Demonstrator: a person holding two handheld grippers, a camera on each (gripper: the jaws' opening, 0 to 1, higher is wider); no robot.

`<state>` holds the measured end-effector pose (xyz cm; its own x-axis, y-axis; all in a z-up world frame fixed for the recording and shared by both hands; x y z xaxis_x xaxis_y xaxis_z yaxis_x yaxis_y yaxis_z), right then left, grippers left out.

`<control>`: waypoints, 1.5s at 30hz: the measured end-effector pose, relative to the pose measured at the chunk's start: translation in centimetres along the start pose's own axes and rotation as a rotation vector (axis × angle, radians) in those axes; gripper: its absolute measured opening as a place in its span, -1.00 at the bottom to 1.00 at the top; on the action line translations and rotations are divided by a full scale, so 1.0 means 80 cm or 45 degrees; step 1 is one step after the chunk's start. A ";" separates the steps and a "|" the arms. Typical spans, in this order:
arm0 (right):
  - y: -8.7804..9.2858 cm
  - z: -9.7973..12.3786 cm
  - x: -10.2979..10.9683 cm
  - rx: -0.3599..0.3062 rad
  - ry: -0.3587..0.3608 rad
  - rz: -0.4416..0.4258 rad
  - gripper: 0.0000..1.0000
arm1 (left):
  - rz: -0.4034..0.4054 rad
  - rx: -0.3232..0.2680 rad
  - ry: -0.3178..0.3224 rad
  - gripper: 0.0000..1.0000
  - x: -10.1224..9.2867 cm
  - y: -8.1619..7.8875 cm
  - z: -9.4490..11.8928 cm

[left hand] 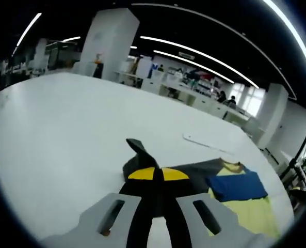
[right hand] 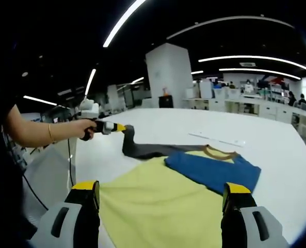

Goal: Fold the garment on the visible template until the final outline fits inside the template.

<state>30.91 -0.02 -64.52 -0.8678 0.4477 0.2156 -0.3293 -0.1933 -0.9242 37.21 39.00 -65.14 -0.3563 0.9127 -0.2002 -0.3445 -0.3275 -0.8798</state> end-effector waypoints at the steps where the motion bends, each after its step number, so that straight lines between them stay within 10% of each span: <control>1: 0.000 0.000 0.000 -0.002 0.000 0.000 0.98 | -0.007 -0.001 0.014 -1.00 -0.005 -0.001 -0.001; 45: 0.021 0.017 0.018 0.042 0.011 -0.015 0.98 | -0.137 0.037 0.469 -1.00 -0.214 0.008 -0.007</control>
<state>28.61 -0.87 -65.34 -0.8605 0.4579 0.2232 -0.3514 -0.2165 -0.9108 43.59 23.34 -62.49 0.0174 0.9672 -0.2533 -0.3894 -0.2267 -0.8927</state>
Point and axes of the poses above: the point that each gripper's makers call its tool centre point, and the gripper's own axes: z roughly backward along the fingers, x roughly to its left, y roughly out of its underside, the point moved 8 cm from there along z, roughly backward along the fingers, and after that the axes turned 12 degrees about -y, right-handed, at the moved point
